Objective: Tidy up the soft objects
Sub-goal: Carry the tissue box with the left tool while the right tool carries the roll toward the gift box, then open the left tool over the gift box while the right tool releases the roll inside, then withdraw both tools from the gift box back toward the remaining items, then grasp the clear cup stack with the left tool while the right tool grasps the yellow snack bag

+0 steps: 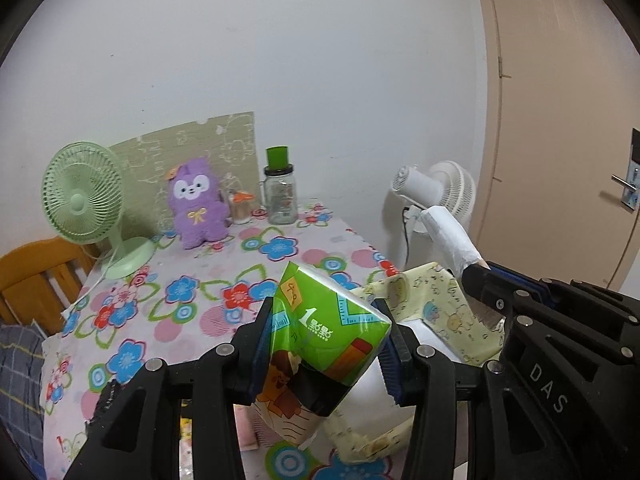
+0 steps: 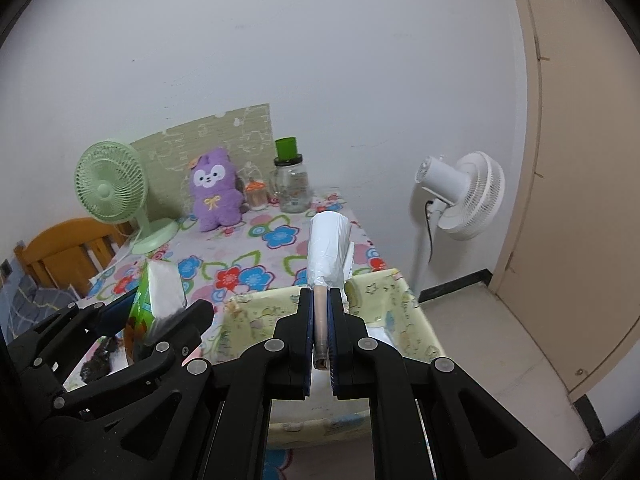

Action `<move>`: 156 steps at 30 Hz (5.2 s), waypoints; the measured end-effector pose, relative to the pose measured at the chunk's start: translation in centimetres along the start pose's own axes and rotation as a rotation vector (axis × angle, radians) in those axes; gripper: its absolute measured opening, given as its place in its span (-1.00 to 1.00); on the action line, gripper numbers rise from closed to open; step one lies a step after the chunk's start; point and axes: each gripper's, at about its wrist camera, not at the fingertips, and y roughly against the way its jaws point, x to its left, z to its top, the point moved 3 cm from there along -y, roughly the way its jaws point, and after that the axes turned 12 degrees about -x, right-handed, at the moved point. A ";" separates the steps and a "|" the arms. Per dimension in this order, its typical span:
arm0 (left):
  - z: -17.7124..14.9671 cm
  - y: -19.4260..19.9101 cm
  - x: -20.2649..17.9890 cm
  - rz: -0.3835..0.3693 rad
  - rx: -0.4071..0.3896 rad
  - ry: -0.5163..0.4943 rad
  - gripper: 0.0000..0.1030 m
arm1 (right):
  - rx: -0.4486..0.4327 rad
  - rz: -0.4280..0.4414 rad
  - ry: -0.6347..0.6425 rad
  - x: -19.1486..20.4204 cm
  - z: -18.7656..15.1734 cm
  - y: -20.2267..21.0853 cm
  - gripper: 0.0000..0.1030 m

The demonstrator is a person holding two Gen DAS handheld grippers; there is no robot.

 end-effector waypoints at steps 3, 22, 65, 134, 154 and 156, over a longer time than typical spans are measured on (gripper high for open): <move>-0.1 -0.7 -0.8 -0.040 0.012 0.000 -0.08 | -0.002 -0.014 0.006 -0.8 0.1 -0.2 -0.83; -2.2 -6.6 -4.9 -0.164 0.129 -0.027 0.00 | 0.084 -0.043 0.023 -4.3 -1.3 -3.5 -0.82; -3.4 -1.5 0.2 -0.057 0.142 -0.028 0.99 | 0.099 -0.018 0.031 -0.7 -2.6 -1.5 0.89; -7.3 5.7 14.0 0.109 0.128 0.016 0.99 | 0.058 0.133 0.184 15.8 -4.9 0.8 0.89; -11.6 2.7 19.5 0.126 0.226 0.084 0.99 | 0.135 0.184 0.193 20.0 -8.5 -4.4 0.78; -12.1 2.4 19.8 0.126 0.238 0.093 0.99 | 0.156 0.188 0.198 20.2 -9.1 -5.0 0.75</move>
